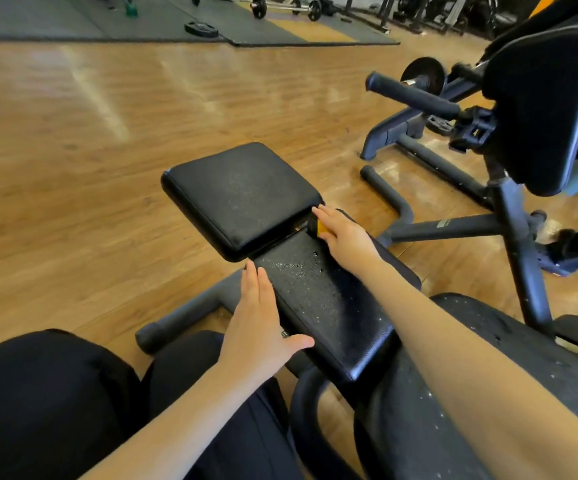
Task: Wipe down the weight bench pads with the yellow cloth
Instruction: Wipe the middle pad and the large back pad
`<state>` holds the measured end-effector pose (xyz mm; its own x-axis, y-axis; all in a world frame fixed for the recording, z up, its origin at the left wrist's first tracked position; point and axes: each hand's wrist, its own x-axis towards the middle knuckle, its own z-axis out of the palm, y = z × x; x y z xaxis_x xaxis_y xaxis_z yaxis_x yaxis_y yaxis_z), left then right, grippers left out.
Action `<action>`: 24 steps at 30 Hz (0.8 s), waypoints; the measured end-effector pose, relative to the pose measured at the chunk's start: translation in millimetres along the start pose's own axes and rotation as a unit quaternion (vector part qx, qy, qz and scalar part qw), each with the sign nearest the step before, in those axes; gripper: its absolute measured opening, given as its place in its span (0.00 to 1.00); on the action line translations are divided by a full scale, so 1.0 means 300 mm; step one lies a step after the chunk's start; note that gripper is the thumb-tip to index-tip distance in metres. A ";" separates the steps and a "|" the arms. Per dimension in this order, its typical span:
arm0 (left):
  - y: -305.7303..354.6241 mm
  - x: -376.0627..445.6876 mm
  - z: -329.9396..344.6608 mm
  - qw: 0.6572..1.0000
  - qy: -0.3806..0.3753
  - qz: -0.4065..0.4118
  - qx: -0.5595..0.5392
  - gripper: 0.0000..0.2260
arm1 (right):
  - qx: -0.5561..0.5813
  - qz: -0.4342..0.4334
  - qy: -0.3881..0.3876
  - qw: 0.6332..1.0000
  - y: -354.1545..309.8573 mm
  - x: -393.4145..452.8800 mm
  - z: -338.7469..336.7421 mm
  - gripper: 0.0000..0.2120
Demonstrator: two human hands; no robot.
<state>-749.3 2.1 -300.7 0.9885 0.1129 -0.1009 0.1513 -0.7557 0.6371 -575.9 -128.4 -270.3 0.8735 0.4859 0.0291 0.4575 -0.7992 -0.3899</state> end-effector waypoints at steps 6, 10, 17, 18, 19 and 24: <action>-0.027 0.020 -0.029 1.000 -0.015 0.004 0.016 0.59 | 0.034 -0.010 0.012 0.999 0.018 -0.088 -0.005 0.21; -0.030 0.023 -0.045 0.998 -0.024 0.023 0.046 0.58 | 0.013 0.014 0.019 1.000 0.086 -0.281 -0.026 0.20; -0.031 0.018 -0.047 0.997 -0.019 0.044 0.060 0.58 | -0.006 0.054 0.040 0.998 0.116 -0.459 -0.028 0.21; -0.031 0.020 -0.045 0.997 -0.019 0.043 0.058 0.58 | -0.012 0.053 0.042 0.998 0.110 -0.449 -0.023 0.21; -0.030 0.023 -0.043 0.997 -0.019 0.042 0.058 0.58 | -0.016 0.049 0.039 0.998 0.100 -0.431 -0.018 0.21; -0.032 0.029 -0.026 0.999 -0.003 0.029 0.044 0.58 | -0.011 0.011 -0.008 1.000 0.004 -0.226 0.014 0.22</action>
<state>-742.1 15.4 -301.6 0.9956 0.0630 -0.0699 0.0918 -0.8145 0.5728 -635.2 -160.7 -276.5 0.8813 0.4725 0.0063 0.4410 -0.8176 -0.3704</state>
